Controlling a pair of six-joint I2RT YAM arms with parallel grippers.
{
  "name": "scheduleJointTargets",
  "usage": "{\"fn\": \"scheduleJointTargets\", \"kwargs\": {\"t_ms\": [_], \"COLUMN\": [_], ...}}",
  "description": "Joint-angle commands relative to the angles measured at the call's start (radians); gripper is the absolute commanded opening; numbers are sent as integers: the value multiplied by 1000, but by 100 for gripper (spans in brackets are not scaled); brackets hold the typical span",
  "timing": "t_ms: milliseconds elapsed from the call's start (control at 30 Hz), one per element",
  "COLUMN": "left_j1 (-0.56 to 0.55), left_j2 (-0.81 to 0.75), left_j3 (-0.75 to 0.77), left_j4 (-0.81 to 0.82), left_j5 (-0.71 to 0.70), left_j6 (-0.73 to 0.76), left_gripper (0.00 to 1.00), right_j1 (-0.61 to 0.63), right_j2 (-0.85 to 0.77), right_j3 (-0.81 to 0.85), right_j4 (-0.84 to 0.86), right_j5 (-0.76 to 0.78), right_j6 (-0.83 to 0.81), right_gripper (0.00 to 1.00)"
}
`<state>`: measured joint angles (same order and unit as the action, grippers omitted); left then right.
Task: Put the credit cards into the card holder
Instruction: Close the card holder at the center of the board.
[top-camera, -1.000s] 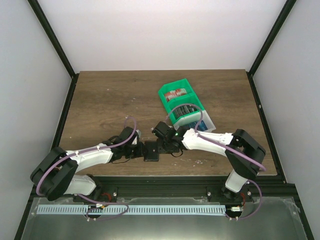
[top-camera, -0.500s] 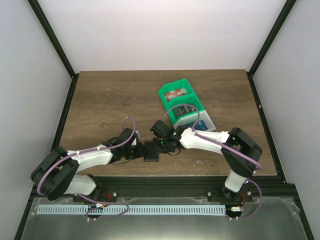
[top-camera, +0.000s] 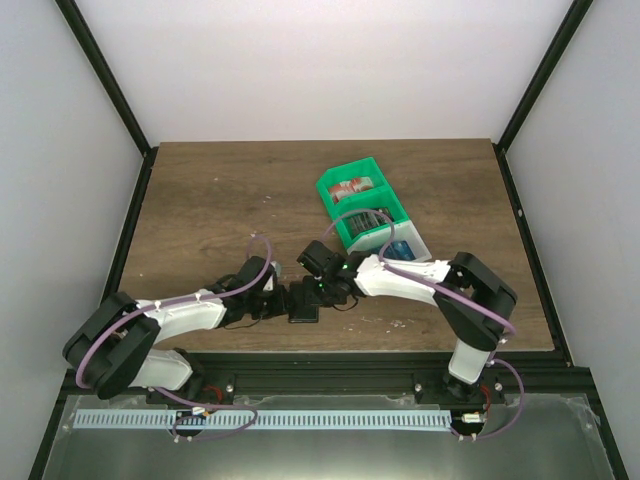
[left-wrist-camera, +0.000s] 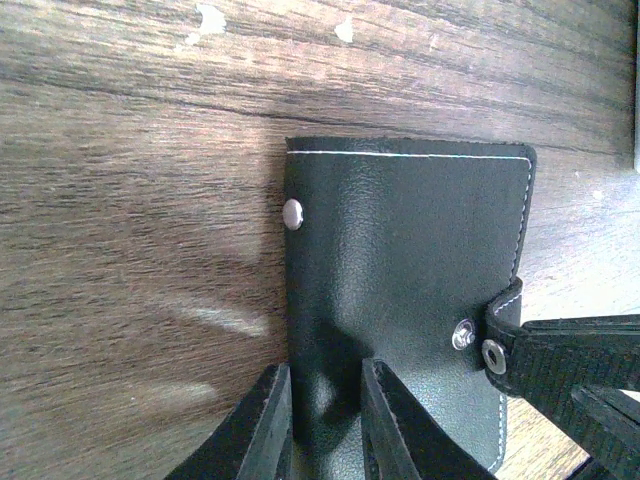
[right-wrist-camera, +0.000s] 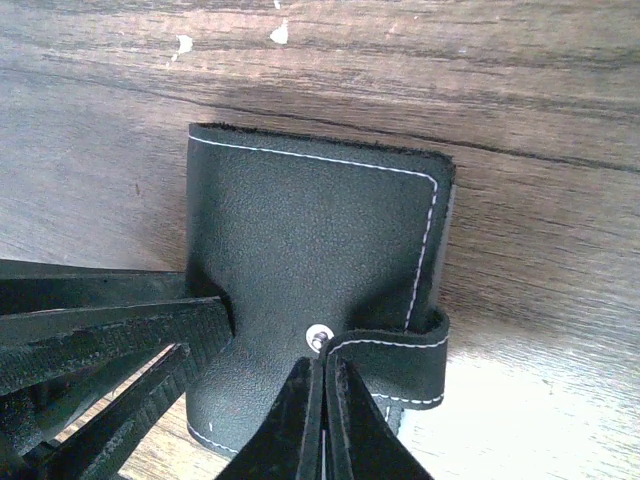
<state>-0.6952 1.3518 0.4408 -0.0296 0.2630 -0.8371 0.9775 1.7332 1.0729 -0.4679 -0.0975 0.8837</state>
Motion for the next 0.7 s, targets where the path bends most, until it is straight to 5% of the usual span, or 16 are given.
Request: {"fn": "scheduleJointTargets", "kwargs": {"t_ms": [0, 667], "left_j1": [-4, -3], "left_j2": [13, 18], "left_j3": [-16, -23], "left_j4": [24, 30], "left_j5": [33, 34], "left_j6": [-8, -7], "left_gripper": [22, 20], "right_j1": [-4, -2], "right_j2": [21, 68], "right_j3": [48, 53], "right_j4": [29, 23], "right_j5": [-13, -17], "right_j6": [6, 6], "right_gripper": [1, 0]}}
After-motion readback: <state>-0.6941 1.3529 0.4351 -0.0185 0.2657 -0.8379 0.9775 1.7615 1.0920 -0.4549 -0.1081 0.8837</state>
